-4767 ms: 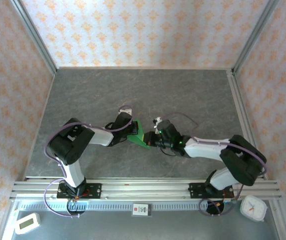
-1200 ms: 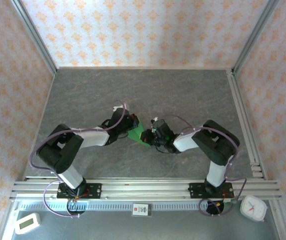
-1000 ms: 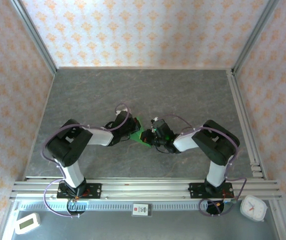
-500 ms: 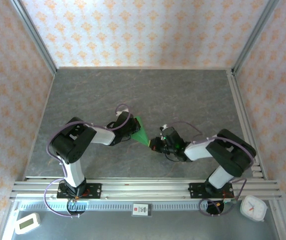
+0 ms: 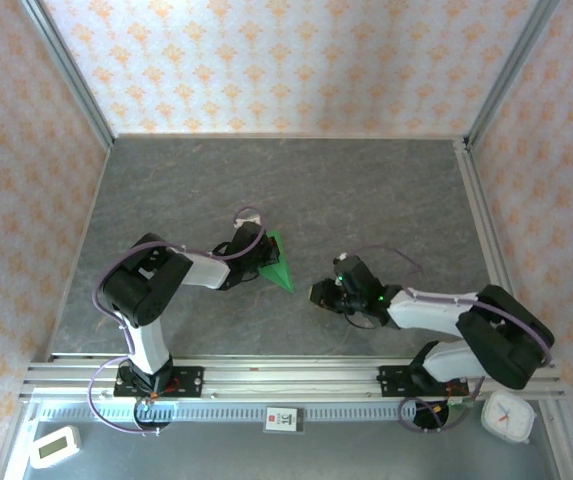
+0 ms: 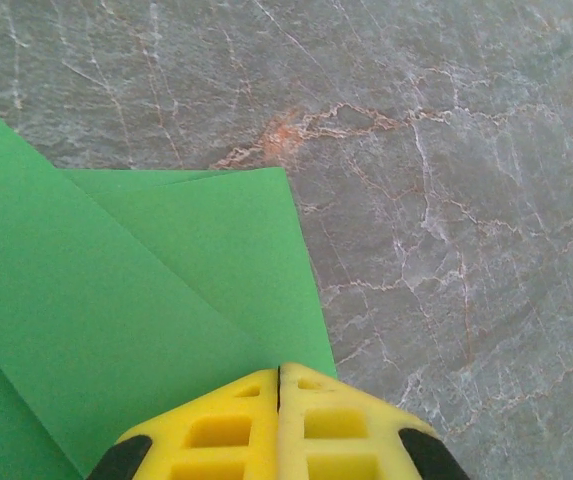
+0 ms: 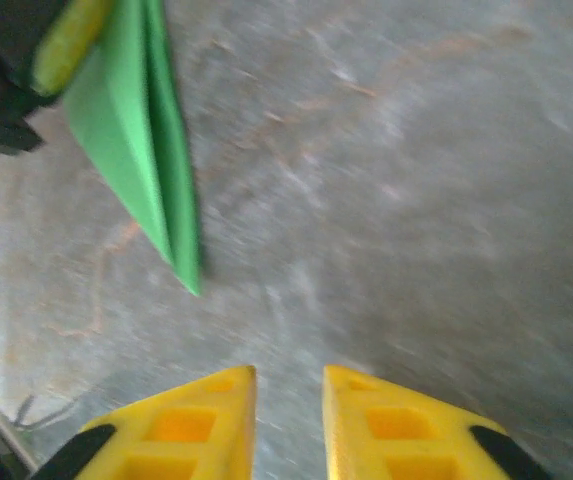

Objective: Fold a paper plane with a square sheet of paper (pick it up from the middle)
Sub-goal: Turn over the paper at the center of the table.

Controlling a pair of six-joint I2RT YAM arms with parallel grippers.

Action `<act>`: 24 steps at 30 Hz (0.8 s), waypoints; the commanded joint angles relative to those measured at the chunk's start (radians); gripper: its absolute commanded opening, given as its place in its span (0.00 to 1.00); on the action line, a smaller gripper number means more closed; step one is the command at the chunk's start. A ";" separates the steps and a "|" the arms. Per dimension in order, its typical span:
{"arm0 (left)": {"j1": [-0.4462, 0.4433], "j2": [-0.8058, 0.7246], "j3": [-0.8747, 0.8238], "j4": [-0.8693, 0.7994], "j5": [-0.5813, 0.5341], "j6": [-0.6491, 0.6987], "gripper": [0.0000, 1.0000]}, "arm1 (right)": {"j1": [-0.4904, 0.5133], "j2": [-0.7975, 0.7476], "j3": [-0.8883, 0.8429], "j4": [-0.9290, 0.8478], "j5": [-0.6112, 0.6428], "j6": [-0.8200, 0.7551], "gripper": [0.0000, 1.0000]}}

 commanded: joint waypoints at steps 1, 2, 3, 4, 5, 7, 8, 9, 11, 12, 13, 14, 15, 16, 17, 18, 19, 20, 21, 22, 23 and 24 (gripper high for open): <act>0.011 0.021 -0.019 -0.045 0.014 0.047 0.00 | -0.004 0.060 0.061 0.032 -0.028 -0.001 0.27; 0.011 0.023 -0.019 -0.044 0.015 0.049 0.00 | -0.004 0.079 0.073 0.050 -0.034 0.006 0.28; 0.011 0.027 -0.021 -0.043 0.017 0.050 0.00 | -0.004 0.095 0.085 0.060 -0.042 0.008 0.29; 0.011 0.027 -0.022 -0.042 0.018 0.051 0.00 | -0.004 0.116 0.097 0.073 -0.048 0.011 0.31; 0.011 0.029 -0.022 -0.038 0.022 0.053 0.00 | -0.004 0.135 0.107 0.084 -0.055 0.016 0.32; 0.013 0.034 -0.022 -0.037 0.025 0.054 0.00 | -0.004 0.168 0.118 0.103 -0.066 0.023 0.36; 0.014 0.036 -0.023 -0.035 0.029 0.056 0.00 | -0.003 0.184 0.123 0.108 -0.068 0.026 0.37; 0.015 0.038 -0.024 -0.034 0.032 0.055 0.00 | -0.003 0.195 0.126 0.119 -0.072 0.028 0.38; 0.018 0.041 -0.023 -0.030 0.035 0.055 0.00 | 0.000 0.216 0.131 0.126 -0.074 0.031 0.38; 0.019 0.041 -0.023 -0.028 0.038 0.054 0.00 | 0.001 0.223 0.134 0.130 -0.076 0.033 0.38; 0.020 0.043 -0.023 -0.025 0.038 0.054 0.00 | 0.002 0.229 0.136 0.134 -0.079 0.034 0.37; 0.022 0.043 -0.025 -0.025 0.040 0.054 0.00 | 0.003 0.234 0.141 0.133 -0.081 0.035 0.36; 0.023 0.043 -0.026 -0.023 0.040 0.053 0.00 | 0.005 0.238 0.144 0.135 -0.080 0.035 0.36; 0.025 0.044 -0.027 -0.021 0.041 0.052 0.00 | 0.007 0.242 0.148 0.136 -0.081 0.036 0.36; 0.025 0.044 -0.027 -0.019 0.043 0.053 0.00 | 0.011 0.246 0.152 0.136 -0.081 0.037 0.35; 0.026 0.045 -0.029 -0.018 0.044 0.053 0.00 | 0.014 0.251 0.157 0.136 -0.083 0.038 0.35; 0.025 0.046 -0.028 -0.015 0.044 0.051 0.00 | 0.017 0.257 0.162 0.136 -0.085 0.037 0.35; 0.025 0.047 -0.029 -0.013 0.046 0.051 0.00 | 0.021 0.264 0.168 0.136 -0.084 0.037 0.35; 0.027 0.048 -0.029 -0.012 0.047 0.051 0.00 | 0.025 0.269 0.174 0.136 -0.083 0.038 0.35; 0.027 0.049 -0.031 -0.008 0.049 0.050 0.00 | 0.028 0.275 0.180 0.138 -0.083 0.038 0.34; 0.028 0.049 -0.031 -0.008 0.051 0.050 0.00 | 0.032 0.282 0.188 0.137 -0.084 0.038 0.33; 0.027 0.049 -0.031 -0.008 0.051 0.050 0.00 | 0.036 0.286 0.194 0.136 -0.082 0.039 0.33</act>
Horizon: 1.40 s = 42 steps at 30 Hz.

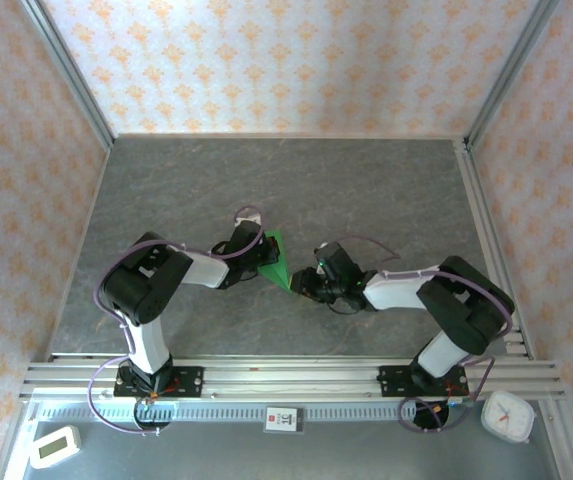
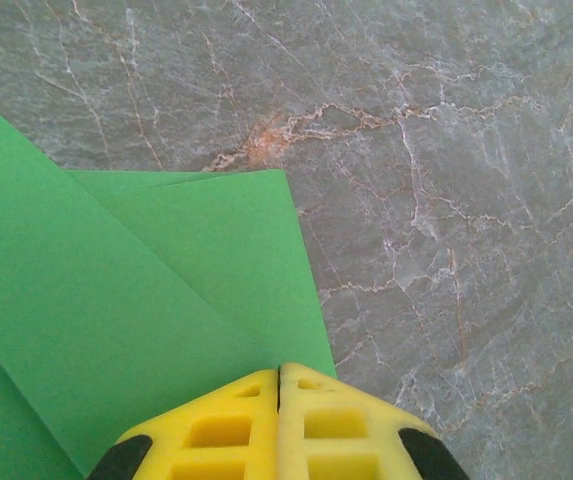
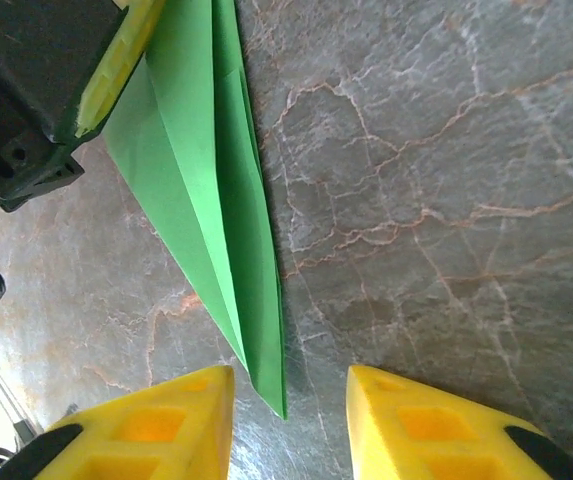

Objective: Fold a paper plane with a square sheet of paper (pick it up from the middle)
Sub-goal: Turn over the paper at the center of the table.

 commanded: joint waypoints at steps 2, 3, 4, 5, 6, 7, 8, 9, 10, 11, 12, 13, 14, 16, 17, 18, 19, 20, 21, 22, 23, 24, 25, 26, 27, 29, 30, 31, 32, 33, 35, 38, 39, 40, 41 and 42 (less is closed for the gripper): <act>0.012 0.037 -0.031 -0.033 0.010 0.018 0.00 | 0.036 0.050 0.055 0.040 -0.001 0.008 0.32; 0.011 0.037 -0.031 -0.033 0.009 0.018 0.00 | 0.040 0.055 0.064 0.037 0.000 0.008 0.31; 0.013 0.035 -0.032 -0.030 0.009 0.017 0.00 | 0.044 0.059 0.070 0.033 0.001 0.006 0.31; 0.013 0.034 -0.034 -0.029 0.010 0.016 0.00 | 0.046 0.062 0.078 0.028 0.001 0.006 0.30; 0.014 0.032 -0.035 -0.027 0.011 0.016 0.00 | 0.048 0.064 0.083 0.024 0.005 0.005 0.30; 0.015 0.032 -0.036 -0.027 0.011 0.016 0.00 | 0.048 0.067 0.087 0.025 0.005 0.003 0.30; 0.014 0.032 -0.038 -0.026 0.012 0.016 0.00 | 0.048 0.073 0.092 0.023 0.006 0.001 0.30; 0.015 0.032 -0.038 -0.025 0.014 0.015 0.00 | 0.048 0.079 0.096 0.022 0.007 -0.001 0.30; 0.015 0.032 -0.041 -0.021 0.014 0.015 0.00 | 0.048 0.083 0.098 0.022 0.007 -0.001 0.30; 0.015 0.034 -0.043 -0.018 0.015 0.012 0.00 | 0.048 0.088 0.102 0.025 0.010 0.000 0.30; 0.014 0.032 -0.046 -0.017 0.016 0.013 0.00 | 0.048 0.094 0.102 0.031 0.012 0.003 0.30; 0.014 0.034 -0.046 -0.016 0.017 0.012 0.00 | 0.048 0.096 0.103 0.035 0.015 0.006 0.30; 0.015 0.033 -0.048 -0.015 0.017 0.011 0.00 | 0.048 0.099 0.104 0.039 0.018 0.009 0.30; 0.015 0.034 -0.051 -0.012 0.019 0.009 0.00 | 0.048 0.104 0.102 0.051 0.023 0.017 0.30; 0.015 0.033 -0.052 -0.007 0.021 0.007 0.00 | 0.047 0.106 0.101 0.059 0.024 0.022 0.30; 0.015 0.034 -0.052 -0.006 0.021 0.005 0.00 | 0.047 0.108 0.100 0.064 0.023 0.025 0.30; 0.014 0.033 -0.052 -0.004 0.023 0.004 0.00 | 0.045 0.111 0.098 0.070 0.023 0.028 0.30; 0.015 0.034 -0.052 -0.004 0.023 0.004 0.00 | 0.044 0.114 0.097 0.082 0.022 0.035 0.29; 0.014 0.033 -0.053 -0.003 0.023 0.004 0.00 | 0.041 0.116 0.096 0.088 0.019 0.038 0.29; 0.014 0.032 -0.054 -0.002 0.025 0.002 0.00 | 0.038 0.118 0.094 0.102 0.017 0.045 0.28; 0.015 0.032 -0.055 -0.003 0.025 0.003 0.00 | 0.038 0.121 0.093 0.111 0.014 0.050 0.27; 0.015 0.031 -0.055 -0.002 0.024 0.002 0.00 | 0.035 0.123 0.092 0.118 0.013 0.053 0.27; 0.015 0.030 -0.057 -0.002 0.026 0.002 0.00 | 0.032 0.125 0.091 0.128 0.012 0.059 0.25; 0.014 0.028 -0.056 -0.002 0.028 0.001 0.00 | 0.030 0.128 0.086 0.145 0.010 0.067 0.23; 0.015 0.026 -0.057 -0.002 0.028 0.001 0.00 | 0.026 0.131 0.084 0.158 0.003 0.073 0.20; 0.015 0.019 -0.056 -0.004 0.030 0.000 0.00 | 0.021 0.130 0.079 0.177 -0.001 0.084 0.13; 0.017 0.016 -0.054 -0.007 0.035 -0.001 0.00 | 0.018 0.127 0.075 0.185 -0.001 0.088 0.06; 0.021 0.009 -0.050 -0.007 0.043 -0.007 0.00 | 0.015 0.119 0.068 0.197 -0.004 0.093 0.00; 0.031 0.000 -0.045 -0.006 0.054 -0.016 0.00 | 0.010 0.106 0.063 0.201 -0.006 0.094 0.00; 0.042 -0.013 -0.042 -0.002 0.063 -0.025 0.00 | 0.006 0.092 0.058 0.198 -0.006 0.090 0.00; 0.083 -0.059 -0.034 0.008 0.087 -0.055 0.00 | -0.008 0.043 0.055 0.163 -0.001 0.070 0.00; 0.151 -0.147 -0.019 0.028 0.119 -0.099 0.05 | -0.037 -0.060 0.076 0.024 0.038 -0.001 0.00; 0.166 -0.174 -0.014 0.022 0.125 -0.105 0.12 | -0.045 -0.092 0.092 -0.034 0.057 -0.031 0.00; 0.178 -0.207 -0.004 0.010 0.123 -0.106 0.24 | -0.054 -0.129 0.121 -0.114 0.087 -0.072 0.00; 0.183 -0.241 0.001 -0.006 0.114 -0.102 0.38 | -0.063 -0.159 0.150 -0.197 0.126 -0.109 0.00; 0.183 -0.271 0.008 -0.029 0.096 -0.097 0.51 | -0.070 -0.183 0.182 -0.267 0.160 -0.148 0.00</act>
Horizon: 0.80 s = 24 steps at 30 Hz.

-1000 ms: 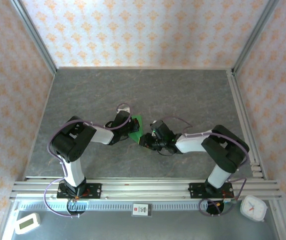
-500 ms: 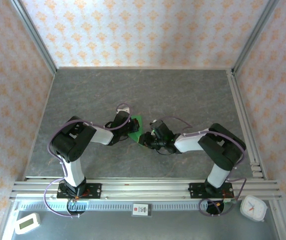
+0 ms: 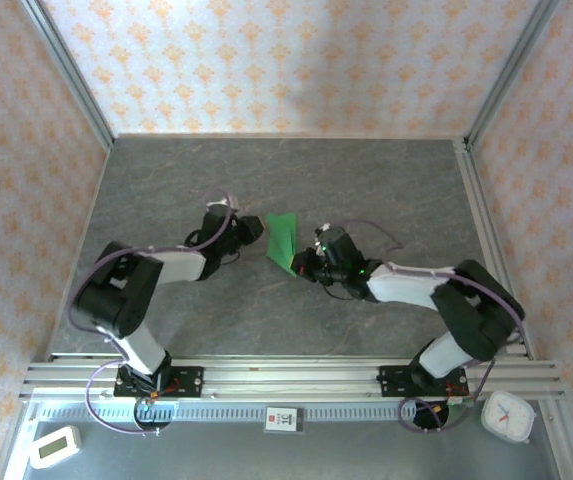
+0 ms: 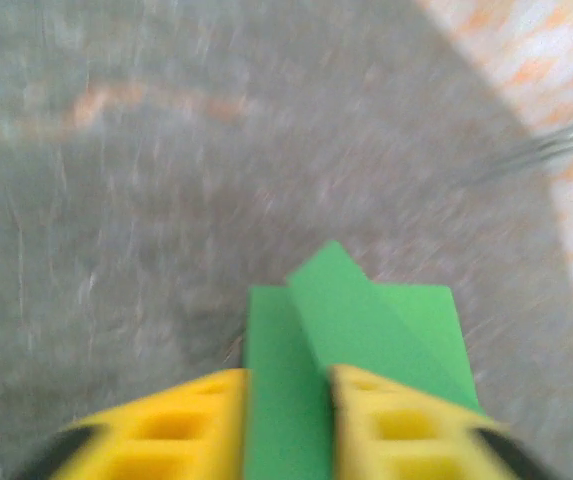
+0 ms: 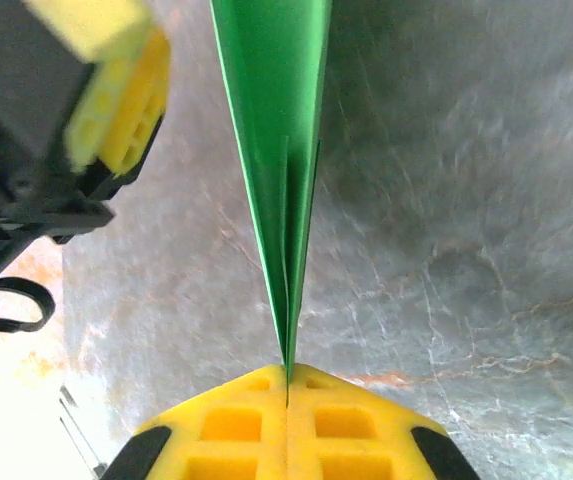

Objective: Fold a paper plane with a square sheet of paper (pick it up from the middle)
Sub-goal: Turn over the paper at the center of the table.

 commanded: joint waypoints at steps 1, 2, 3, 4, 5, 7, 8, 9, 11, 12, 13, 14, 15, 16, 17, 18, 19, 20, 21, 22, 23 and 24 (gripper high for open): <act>0.004 -0.121 0.035 -0.060 -0.021 -0.011 0.62 | -0.024 -0.103 0.124 -0.296 0.163 -0.181 0.00; 0.004 -0.153 0.034 -0.076 -0.038 -0.008 0.69 | -0.028 -0.114 0.172 -0.396 0.225 -0.228 0.00; 0.005 -0.178 0.032 -0.092 -0.055 -0.009 0.73 | -0.030 -0.116 0.216 -0.478 0.285 -0.269 0.00; 0.004 -0.206 0.027 -0.108 -0.077 -0.015 0.77 | -0.030 -0.111 0.264 -0.565 0.353 -0.312 0.00; 0.004 -0.234 0.019 -0.122 -0.095 -0.019 0.79 | -0.030 -0.105 0.308 -0.639 0.421 -0.350 0.00; 0.004 -0.281 0.009 -0.151 -0.133 -0.019 0.82 | -0.030 -0.093 0.374 -0.748 0.538 -0.398 0.00; 0.005 -0.306 -0.001 -0.158 -0.145 -0.019 0.84 | -0.030 -0.086 0.401 -0.790 0.598 -0.416 0.00; 0.005 -0.329 -0.013 -0.165 -0.159 -0.016 0.86 | -0.030 -0.079 0.423 -0.827 0.649 -0.426 0.00; 0.004 -0.377 -0.040 -0.174 -0.195 -0.011 0.99 | -0.030 -0.059 0.466 -0.900 0.759 -0.433 0.00; 0.003 -0.405 -0.056 -0.184 -0.220 -0.012 0.99 | -0.030 -0.047 0.485 -0.936 0.811 -0.431 0.00; 0.003 -0.434 -0.070 -0.194 -0.241 -0.013 0.99 | -0.027 -0.034 0.503 -0.972 0.854 -0.428 0.00; 0.003 -0.456 -0.080 -0.208 -0.258 -0.018 0.99 | -0.023 -0.020 0.517 -1.003 0.901 -0.422 0.00; 0.003 -0.477 -0.086 -0.229 -0.276 -0.023 0.99 | -0.018 0.002 0.530 -1.040 0.946 -0.414 0.00; 0.002 -0.497 -0.088 -0.251 -0.286 -0.023 0.99 | -0.013 0.024 0.540 -1.077 0.975 -0.402 0.00; 0.002 -0.511 -0.092 -0.261 -0.293 -0.022 0.99 | -0.002 0.043 0.541 -1.098 1.003 -0.397 0.00; 0.003 -0.527 -0.094 -0.275 -0.299 -0.023 0.99 | 0.014 0.068 0.542 -1.126 1.038 -0.382 0.00; 0.003 -0.536 -0.091 -0.295 -0.305 -0.032 0.99 | 0.030 0.097 0.545 -1.161 1.071 -0.363 0.00; 0.003 -0.542 -0.085 -0.312 -0.312 -0.038 0.99 | 0.045 0.126 0.546 -1.190 1.094 -0.345 0.00; 0.003 -0.546 -0.078 -0.325 -0.311 -0.039 0.99 | 0.065 0.156 0.545 -1.222 1.122 -0.324 0.00; 0.003 -0.548 -0.072 -0.335 -0.307 -0.040 0.99 | 0.084 0.196 0.543 -1.248 1.141 -0.303 0.00; 0.003 -0.549 -0.064 -0.345 -0.307 -0.044 0.99 | 0.101 0.227 0.538 -1.264 1.149 -0.290 0.00; 0.002 -0.552 -0.057 -0.355 -0.304 -0.048 0.99 | 0.122 0.265 0.534 -1.279 1.153 -0.272 0.00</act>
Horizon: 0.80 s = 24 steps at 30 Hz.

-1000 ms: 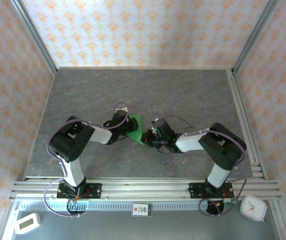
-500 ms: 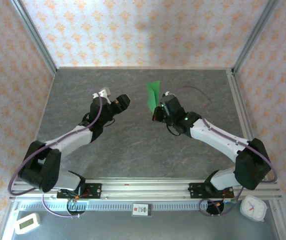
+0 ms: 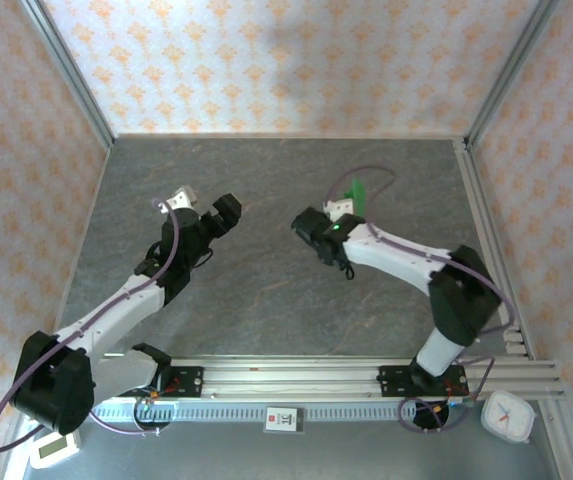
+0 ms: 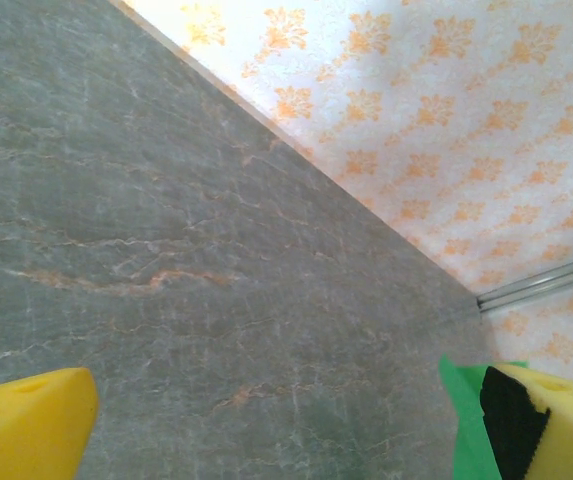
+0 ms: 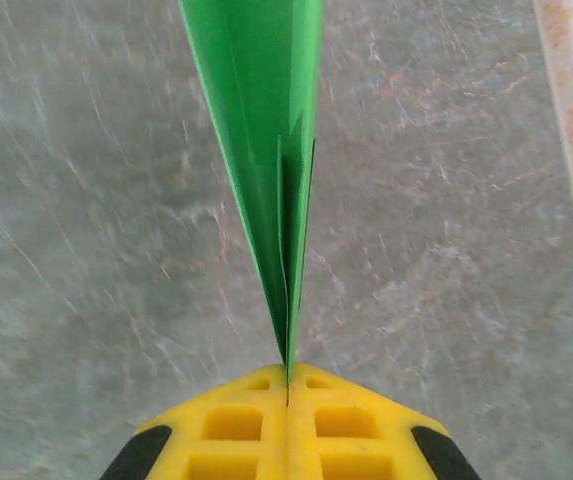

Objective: Fold a paper plane with a square sheet of paper (pick it up from the middle)
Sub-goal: Turn over the paper at the center of the table.

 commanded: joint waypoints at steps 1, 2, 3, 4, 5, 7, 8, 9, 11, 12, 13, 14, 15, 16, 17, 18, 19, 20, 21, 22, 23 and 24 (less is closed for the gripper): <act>-0.001 -0.016 0.033 -0.080 -0.031 -0.020 0.99 | 0.065 0.109 -0.002 -0.165 0.134 0.087 0.00; -0.002 -0.020 0.038 -0.088 -0.031 -0.023 0.99 | 0.085 0.142 -0.006 -0.171 0.134 0.100 0.00; -0.002 -0.022 0.045 -0.100 -0.028 -0.024 0.99 | 0.110 0.181 -0.005 -0.182 0.134 0.115 0.00; -0.001 -0.020 0.060 -0.127 -0.034 -0.025 0.99 | 0.133 0.221 0.000 -0.192 0.129 0.130 0.00; 0.000 -0.015 0.076 -0.160 -0.036 -0.023 0.99 | 0.159 0.257 0.005 -0.199 0.127 0.140 0.00; 0.001 0.002 0.109 -0.206 -0.012 0.001 0.99 | 0.218 0.334 0.029 -0.210 0.112 0.158 0.00; 0.002 0.010 0.123 -0.223 0.000 0.005 0.99 | 0.243 0.367 0.044 -0.210 0.104 0.163 0.00; 0.002 0.017 0.134 -0.237 0.013 0.010 0.99 | 0.270 0.402 0.064 -0.213 0.095 0.170 0.00; 0.001 0.022 0.141 -0.241 0.040 0.018 0.99 | 0.320 0.455 0.107 -0.209 0.078 0.172 0.12; 0.001 0.023 0.145 -0.239 0.050 0.019 0.99 | 0.339 0.479 0.129 -0.204 0.063 0.165 0.26; 0.001 0.023 0.148 -0.237 0.057 0.022 0.99 | 0.350 0.492 0.146 -0.196 0.044 0.156 0.38; 0.001 0.023 0.154 -0.238 0.067 0.025 0.99 | 0.363 0.497 0.164 -0.183 0.030 0.147 0.48; 0.002 0.025 0.162 -0.243 0.072 0.032 0.99 | 0.370 0.490 0.175 -0.171 0.018 0.138 0.55; 0.001 0.026 0.169 -0.245 0.075 0.037 0.99 | 0.371 0.473 0.183 -0.157 0.001 0.123 0.58; 0.001 0.026 0.175 -0.248 0.076 0.043 0.99 | 0.369 0.442 0.185 -0.139 -0.016 0.109 0.61; 0.001 0.027 0.181 -0.252 0.076 0.050 0.99 | 0.364 0.405 0.185 -0.120 -0.029 0.095 0.62; 0.001 0.027 0.187 -0.256 0.076 0.058 0.99 | 0.354 0.365 0.181 -0.100 -0.052 0.082 0.63; 0.001 0.027 0.191 -0.260 0.077 0.067 0.99 | 0.342 0.313 0.169 -0.078 -0.089 0.062 0.63; 0.001 0.028 0.191 -0.258 0.083 0.075 0.99 | 0.325 0.266 0.155 -0.048 -0.126 0.042 0.63; 0.001 0.029 0.190 -0.254 0.093 0.082 0.99 | 0.311 0.215 0.141 -0.024 -0.153 0.025 0.63; 0.001 0.034 0.191 -0.252 0.108 0.088 0.99 | 0.293 0.160 0.117 0.004 -0.180 0.010 0.63; 0.000 0.040 0.189 -0.247 0.126 0.093 0.99 | 0.266 0.108 0.089 0.035 -0.208 -0.005 0.63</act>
